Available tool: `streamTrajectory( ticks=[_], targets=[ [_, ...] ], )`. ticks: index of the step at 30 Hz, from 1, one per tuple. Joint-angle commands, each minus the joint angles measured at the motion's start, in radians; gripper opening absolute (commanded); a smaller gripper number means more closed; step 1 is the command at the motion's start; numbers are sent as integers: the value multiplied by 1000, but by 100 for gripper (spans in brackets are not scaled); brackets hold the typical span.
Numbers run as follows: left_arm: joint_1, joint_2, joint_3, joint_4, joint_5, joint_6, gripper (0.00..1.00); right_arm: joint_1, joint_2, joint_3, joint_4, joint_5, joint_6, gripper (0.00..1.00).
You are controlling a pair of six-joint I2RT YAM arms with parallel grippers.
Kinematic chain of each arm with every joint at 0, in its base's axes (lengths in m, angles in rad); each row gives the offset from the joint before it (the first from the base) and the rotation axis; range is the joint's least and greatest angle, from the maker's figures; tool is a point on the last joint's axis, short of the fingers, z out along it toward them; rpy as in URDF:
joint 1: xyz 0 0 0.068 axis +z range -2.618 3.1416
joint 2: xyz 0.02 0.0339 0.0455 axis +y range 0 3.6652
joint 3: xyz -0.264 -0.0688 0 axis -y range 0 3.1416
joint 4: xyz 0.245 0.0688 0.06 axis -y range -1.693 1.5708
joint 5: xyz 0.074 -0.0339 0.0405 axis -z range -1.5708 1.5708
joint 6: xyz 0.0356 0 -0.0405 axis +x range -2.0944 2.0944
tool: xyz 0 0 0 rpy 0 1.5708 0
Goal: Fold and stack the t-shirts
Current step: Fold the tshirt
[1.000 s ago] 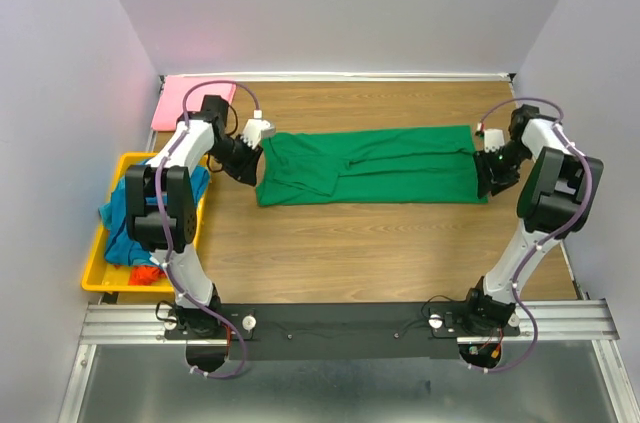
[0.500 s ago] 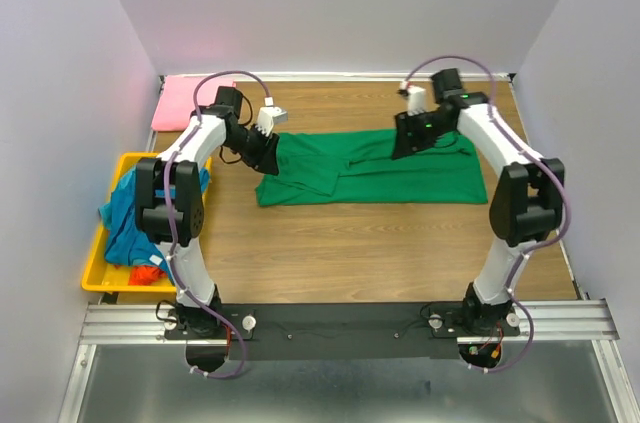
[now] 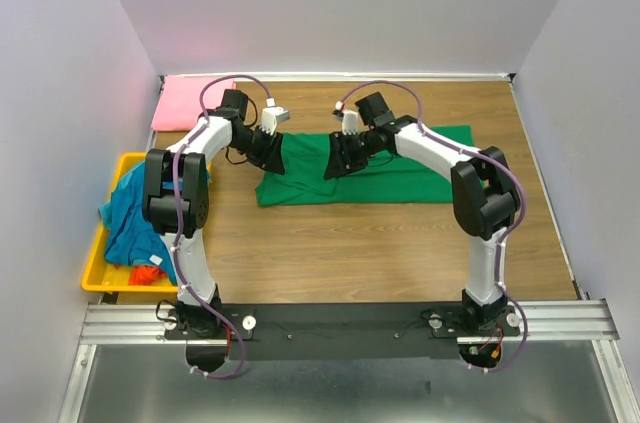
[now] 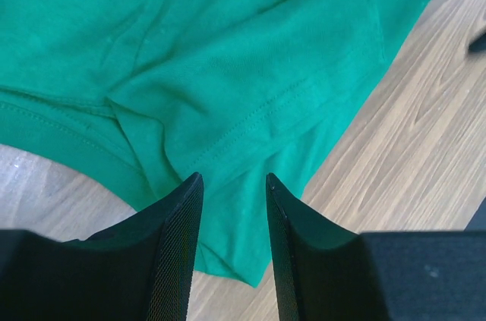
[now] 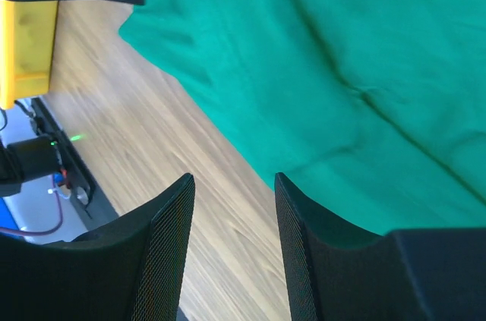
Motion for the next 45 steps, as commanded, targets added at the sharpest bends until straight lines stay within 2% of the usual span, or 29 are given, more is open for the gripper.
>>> streamTrajectory(
  ticks=[1,15,29,45],
  targets=[
    [-1,18,-9,39,30,-30,47,42,39,-41,94,-13,93,53],
    [-4,20,-41,42,17,-12,48,66,15,-178,155,32,144,53],
    [-4,23,-49,49,22,-15,48,70,62,-115,161,42,159,48],
    [-2,54,-11,31,-27,-18,46,70,56,-109,161,43,148,11]
  ],
)
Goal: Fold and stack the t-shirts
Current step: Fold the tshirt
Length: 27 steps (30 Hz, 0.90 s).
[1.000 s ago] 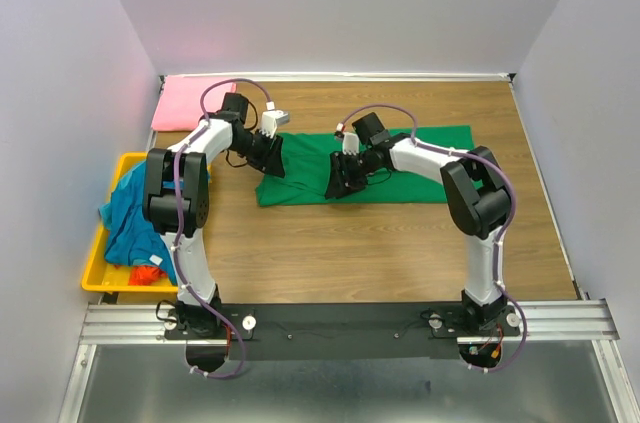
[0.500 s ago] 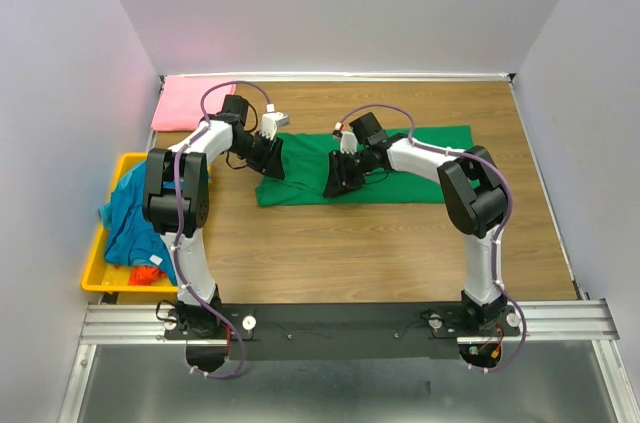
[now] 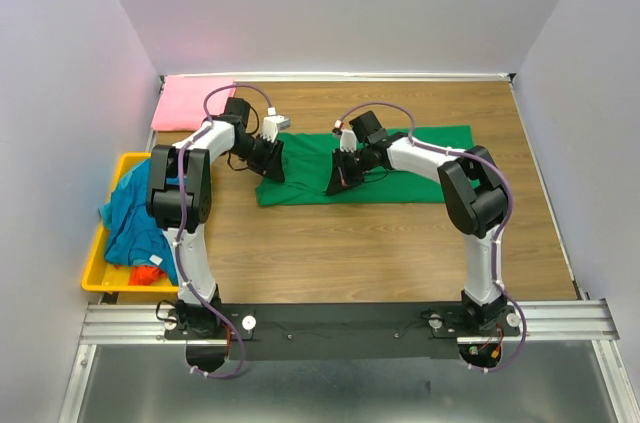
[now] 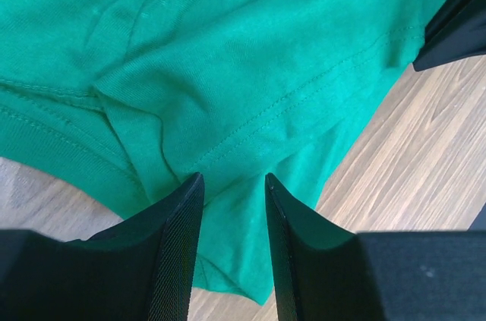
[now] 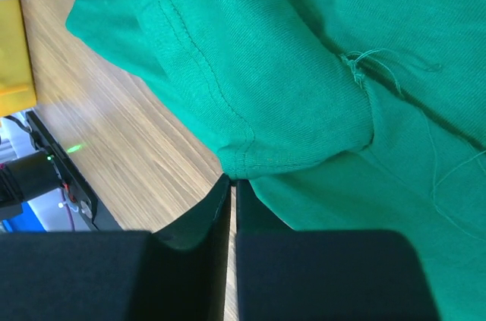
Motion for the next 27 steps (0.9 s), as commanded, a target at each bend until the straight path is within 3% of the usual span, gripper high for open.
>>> streamTrajectory(
  ticks=[1,4,21,27],
  targets=[
    [-2,1,26,-1,-32,-2,45,7,8,24,15,18,-7,8],
    [1,-15,22,8,-51,-14,45,7,7,22,15,18,-10,0],
    [2,-12,5,-12,-111,-16,39,7,-3,18,15,21,-10,0],
    [1,-7,19,-30,-59,6,27,7,-4,25,15,18,-13,1]
  ],
)
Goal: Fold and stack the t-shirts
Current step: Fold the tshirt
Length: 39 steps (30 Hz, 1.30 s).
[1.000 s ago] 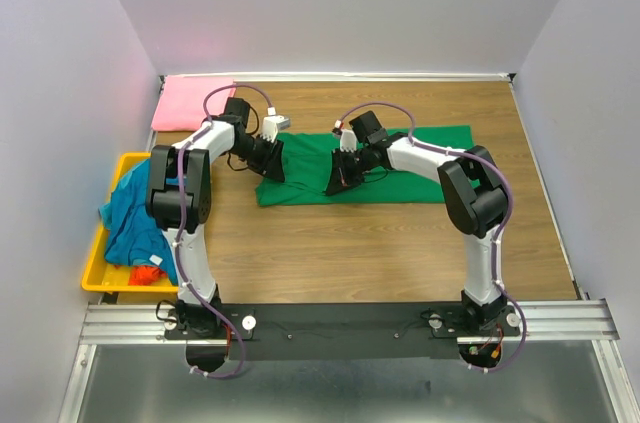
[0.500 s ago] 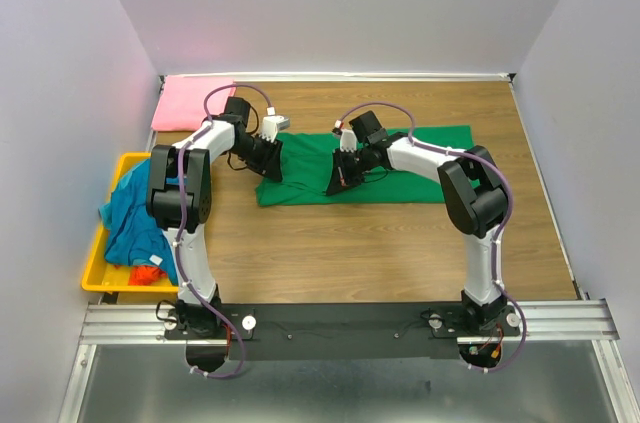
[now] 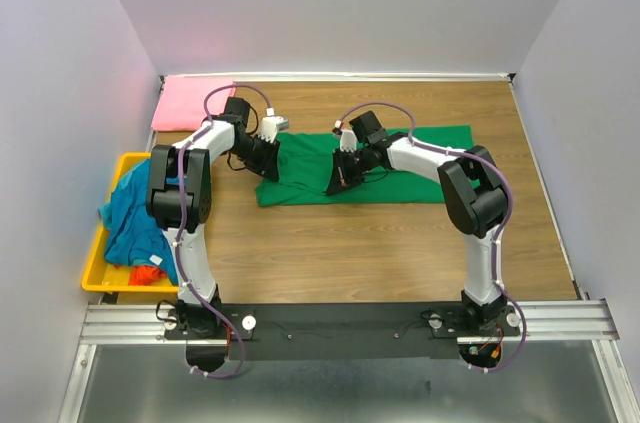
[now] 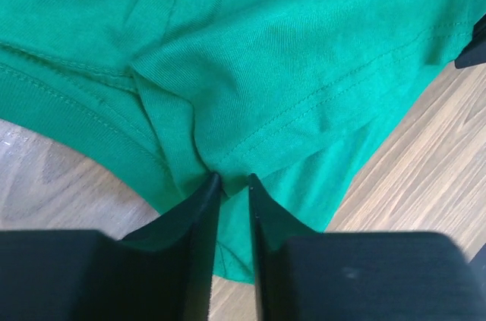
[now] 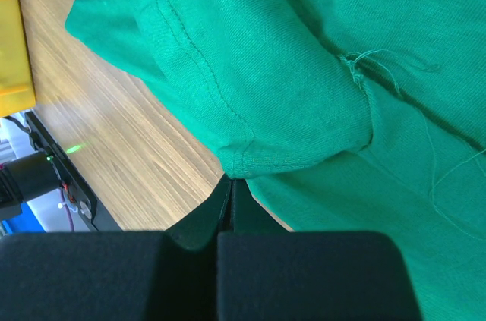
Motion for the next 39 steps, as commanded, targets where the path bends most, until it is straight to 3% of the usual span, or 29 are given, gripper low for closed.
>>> streamTrajectory(
  ticks=[1,7,25,39],
  targets=[
    [1,-11,19,-31,37,22,22,7,-6,25,15,12,-14,0],
    [1,-31,59,-50,57,27,0,4,-15,39,15,1,-11,1],
    [1,135,401,-133,105,2,0,-101,20,108,15,-57,-2,0],
    [1,227,471,-123,79,7,0,-130,80,123,15,-62,-19,0]
  ],
)
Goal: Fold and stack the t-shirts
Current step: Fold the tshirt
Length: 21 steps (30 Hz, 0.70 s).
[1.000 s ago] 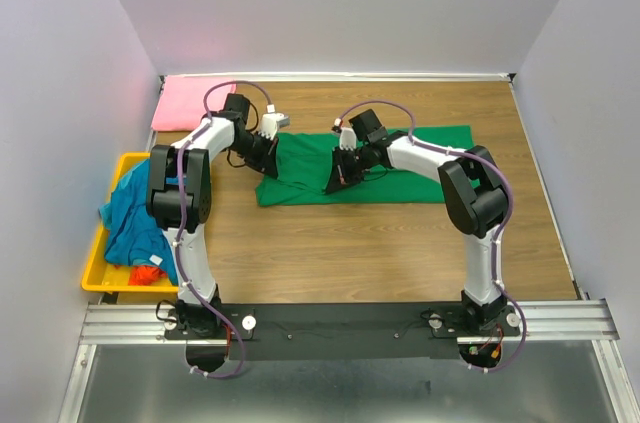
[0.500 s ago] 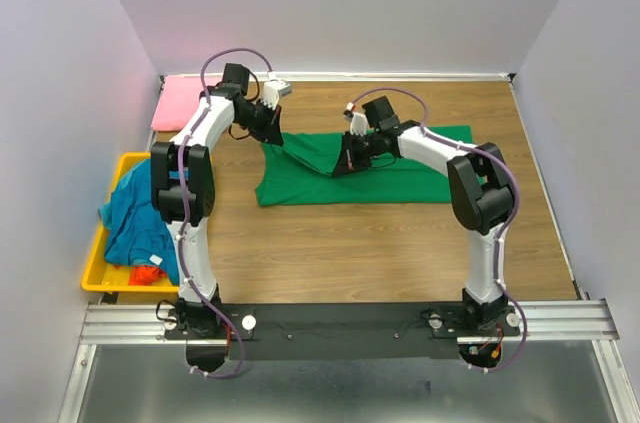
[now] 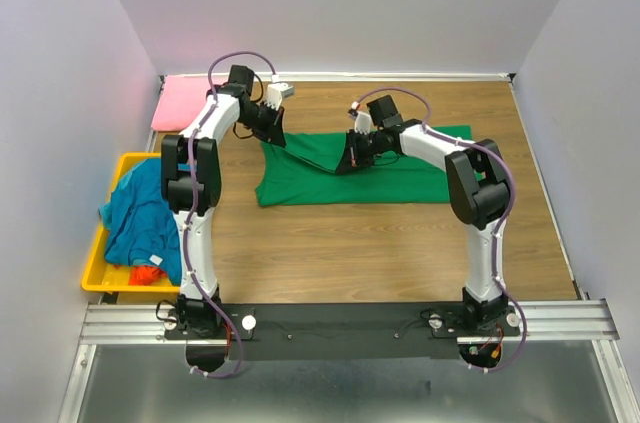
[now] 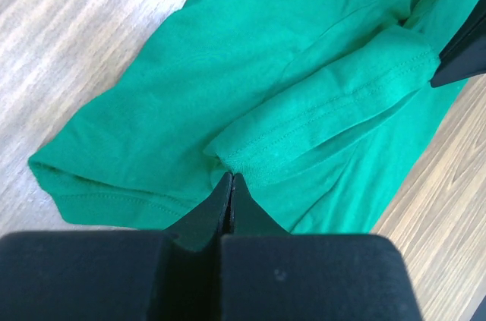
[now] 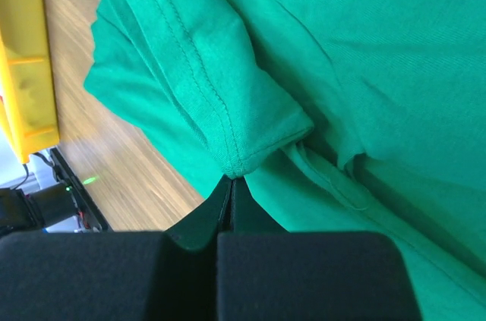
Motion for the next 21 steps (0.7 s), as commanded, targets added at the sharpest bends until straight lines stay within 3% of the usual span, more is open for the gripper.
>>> streamTrajectory(
  ticks=[1,7,10,11,13,16,21],
  targets=[
    [1,25,15,-2,6,0,0,-11,36,27,7,-11,-22,1],
    [1,28,-18,18,-27,-3,0,-11,64,28,7,-27,-22,4],
    [1,21,-14,26,-52,-7,2,-11,52,17,4,-36,-23,17],
    [2,16,-11,24,-67,-4,6,-11,35,17,-4,-40,-32,29],
    [5,2,9,6,-93,-1,21,-22,-2,26,-57,-71,-75,39],
    [7,-54,14,-3,-115,20,34,-48,-66,10,-107,-105,-146,45],
    [-7,-146,-37,-20,-149,57,35,-174,-175,-6,-225,-70,-383,60]
  ],
)
